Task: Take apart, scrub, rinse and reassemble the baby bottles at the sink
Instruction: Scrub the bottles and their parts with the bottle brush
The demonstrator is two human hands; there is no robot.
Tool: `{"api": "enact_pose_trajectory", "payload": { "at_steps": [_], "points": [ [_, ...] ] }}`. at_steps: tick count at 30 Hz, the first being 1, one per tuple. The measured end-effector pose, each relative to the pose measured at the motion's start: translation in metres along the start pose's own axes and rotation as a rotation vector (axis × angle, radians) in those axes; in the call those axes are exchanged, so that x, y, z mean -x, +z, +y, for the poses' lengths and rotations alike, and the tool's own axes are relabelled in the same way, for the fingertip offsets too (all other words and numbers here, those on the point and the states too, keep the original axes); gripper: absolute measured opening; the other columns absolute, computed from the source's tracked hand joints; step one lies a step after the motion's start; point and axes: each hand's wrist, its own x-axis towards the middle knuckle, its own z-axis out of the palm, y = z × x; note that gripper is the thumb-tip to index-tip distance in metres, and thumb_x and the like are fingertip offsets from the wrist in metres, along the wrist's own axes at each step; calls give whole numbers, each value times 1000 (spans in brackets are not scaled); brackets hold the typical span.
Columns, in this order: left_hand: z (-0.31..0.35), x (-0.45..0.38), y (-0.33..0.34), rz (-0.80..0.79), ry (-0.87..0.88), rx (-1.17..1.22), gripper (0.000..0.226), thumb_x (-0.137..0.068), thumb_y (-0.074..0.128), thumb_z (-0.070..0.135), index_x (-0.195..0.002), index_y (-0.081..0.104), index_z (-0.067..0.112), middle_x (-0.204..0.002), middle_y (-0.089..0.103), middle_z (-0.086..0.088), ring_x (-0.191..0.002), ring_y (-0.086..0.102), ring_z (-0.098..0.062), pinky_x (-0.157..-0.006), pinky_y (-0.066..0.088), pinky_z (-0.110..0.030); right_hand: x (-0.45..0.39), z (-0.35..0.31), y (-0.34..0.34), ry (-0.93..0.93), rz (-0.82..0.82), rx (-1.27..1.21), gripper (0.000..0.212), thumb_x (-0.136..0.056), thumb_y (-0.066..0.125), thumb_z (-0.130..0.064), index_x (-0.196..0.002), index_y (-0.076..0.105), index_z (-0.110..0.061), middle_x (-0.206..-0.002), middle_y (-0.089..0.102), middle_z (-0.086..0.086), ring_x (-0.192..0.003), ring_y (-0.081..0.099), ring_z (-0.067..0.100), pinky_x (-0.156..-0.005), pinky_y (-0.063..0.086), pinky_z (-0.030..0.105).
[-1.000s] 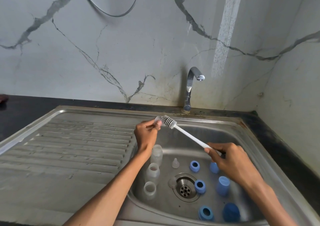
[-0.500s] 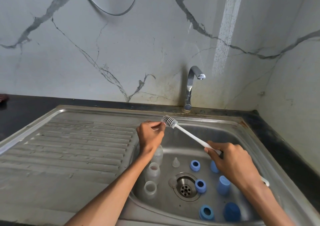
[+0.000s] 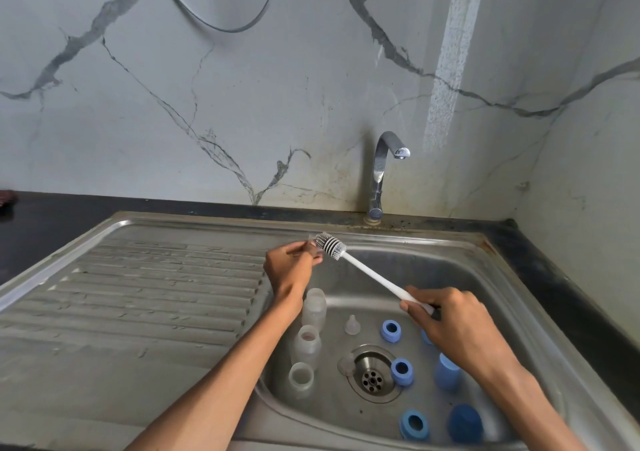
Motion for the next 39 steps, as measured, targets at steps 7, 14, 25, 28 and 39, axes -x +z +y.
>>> {"api": "enact_pose_trajectory", "payload": {
  "at_steps": [7, 14, 25, 28, 39],
  "points": [
    [-2, -2, -1, 16, -167, 176, 15, -90, 68, 0, -102, 70, -9, -83, 72, -16, -62, 71, -14, -63, 61, -24, -1, 5, -3, 37, -10, 16, 33, -90, 65, -48, -120, 70, -36, -68, 65, -19, -61, 62, 5, -52, 41, 12],
    [-8, 18, 11, -109, -145, 221, 22, -78, 75, -11, -100, 70, -15, -85, 72, -22, -77, 69, -28, -74, 62, -30, 0, 4, 1, 80, 7, 28, 38, -93, 59, -50, -125, 68, -32, -73, 67, -14, -58, 60, 5, -53, 40, 14],
    [-9, 52, 23, -273, -180, 229, 23, -81, 73, -10, -104, 71, -10, -92, 73, -26, -87, 74, -35, -81, 61, -37, 0, -1, 1, 70, 3, 23, 37, -95, 57, -48, -125, 67, -30, -61, 63, -8, -49, 59, 10, -52, 50, 24],
    [-9, 49, 23, -250, -196, 208, 19, -83, 71, -8, -102, 72, -10, -90, 74, -25, -84, 74, -33, -76, 62, -33, 0, 1, -1, 66, 25, 31, 40, -93, 58, -49, -127, 66, -30, -64, 64, -11, -51, 59, 9, -53, 49, 24],
    [-7, 2, 2, 4, -131, 185, 19, -83, 72, -8, -102, 71, -13, -80, 72, -20, -65, 71, -21, -67, 62, -28, 1, 1, -18, 56, 40, 75, 35, -89, 62, -54, -121, 68, -41, -71, 70, -14, -61, 61, 8, -53, 40, 15]
  ]
}}
